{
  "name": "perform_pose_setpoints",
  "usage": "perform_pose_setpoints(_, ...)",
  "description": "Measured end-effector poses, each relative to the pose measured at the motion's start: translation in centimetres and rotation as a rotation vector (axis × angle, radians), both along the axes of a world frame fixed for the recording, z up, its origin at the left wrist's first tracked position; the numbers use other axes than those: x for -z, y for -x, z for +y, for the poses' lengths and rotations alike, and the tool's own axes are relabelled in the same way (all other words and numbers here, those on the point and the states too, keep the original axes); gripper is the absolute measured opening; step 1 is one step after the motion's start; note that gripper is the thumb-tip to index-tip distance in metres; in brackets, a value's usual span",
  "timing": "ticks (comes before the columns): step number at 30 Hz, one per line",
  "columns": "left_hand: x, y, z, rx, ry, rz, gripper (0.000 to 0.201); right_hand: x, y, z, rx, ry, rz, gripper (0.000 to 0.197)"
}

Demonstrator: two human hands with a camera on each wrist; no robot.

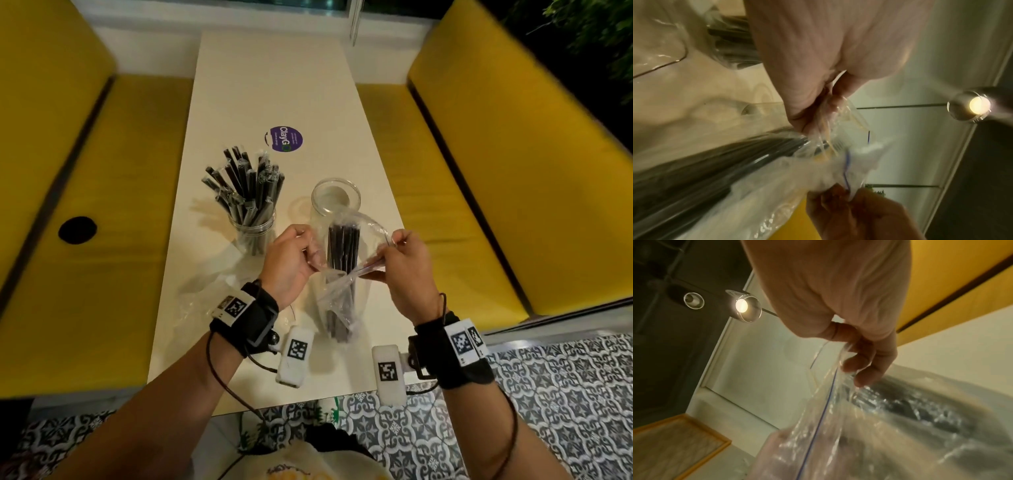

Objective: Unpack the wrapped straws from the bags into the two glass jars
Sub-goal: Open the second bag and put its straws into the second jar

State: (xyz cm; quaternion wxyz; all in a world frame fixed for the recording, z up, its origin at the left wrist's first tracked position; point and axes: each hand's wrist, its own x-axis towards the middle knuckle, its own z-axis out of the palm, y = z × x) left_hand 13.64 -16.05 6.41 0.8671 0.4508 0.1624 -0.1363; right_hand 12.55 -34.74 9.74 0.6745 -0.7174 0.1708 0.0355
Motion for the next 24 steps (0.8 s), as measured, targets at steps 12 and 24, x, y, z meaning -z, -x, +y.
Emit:
perform_pose_setpoints(12,-1.0,-0.3,1.1,0.062,-0.483,-0.029,0.020,-0.4,0.3,-1.9,0.029,0.366,-0.017,0.012)
perform_pose_setpoints(24,-0.8,0.5,0.3,0.357,-0.532,-0.031,0.049,1.0,0.0,-0.7,-0.055,0.381,-0.253,0.015)
